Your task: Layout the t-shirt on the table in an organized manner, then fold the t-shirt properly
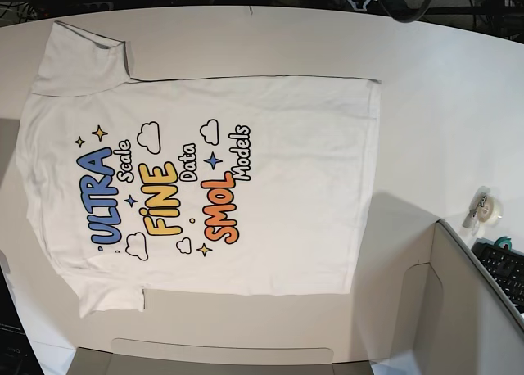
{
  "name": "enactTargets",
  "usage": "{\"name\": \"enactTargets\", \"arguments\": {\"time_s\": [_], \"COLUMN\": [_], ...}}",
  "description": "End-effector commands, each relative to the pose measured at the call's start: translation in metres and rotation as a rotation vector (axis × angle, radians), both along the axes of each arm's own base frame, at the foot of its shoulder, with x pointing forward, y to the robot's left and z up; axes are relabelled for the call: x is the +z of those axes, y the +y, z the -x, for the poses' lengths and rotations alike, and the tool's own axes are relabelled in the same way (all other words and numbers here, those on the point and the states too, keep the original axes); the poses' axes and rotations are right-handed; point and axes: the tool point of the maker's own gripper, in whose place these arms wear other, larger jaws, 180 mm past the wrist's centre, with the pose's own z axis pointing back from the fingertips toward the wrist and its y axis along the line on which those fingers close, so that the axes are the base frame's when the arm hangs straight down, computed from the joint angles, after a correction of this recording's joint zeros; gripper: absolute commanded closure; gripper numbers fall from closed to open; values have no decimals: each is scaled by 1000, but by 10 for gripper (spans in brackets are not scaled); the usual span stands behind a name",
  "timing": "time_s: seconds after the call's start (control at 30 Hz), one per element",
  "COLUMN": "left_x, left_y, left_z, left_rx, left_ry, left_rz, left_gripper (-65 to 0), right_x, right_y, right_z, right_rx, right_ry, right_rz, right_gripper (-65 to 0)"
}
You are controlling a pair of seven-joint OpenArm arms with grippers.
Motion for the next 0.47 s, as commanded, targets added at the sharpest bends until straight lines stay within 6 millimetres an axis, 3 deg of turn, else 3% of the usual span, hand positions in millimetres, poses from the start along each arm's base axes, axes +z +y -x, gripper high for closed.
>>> {"name": "enactTargets", "arguments": {"time_s": [0.0,0.1,0.43], "left_x": [1,2,2], "left_y": [1,3,6], "left_z": [19,28,26], "left_rx": [0,-2,-2], "left_ry": [29,48,42], "left_rz": [4,1,-3], "left_gripper": [-485,-485,-485], "right_x": [1,1,1], "right_y": [1,4,4], "right_z": [-4,-4,-4], "right_rx": [0,0,0], "right_ry": [-9,-9,-12], "right_rz": [-1,-6,-6], "right_gripper": [0,0,0]}}
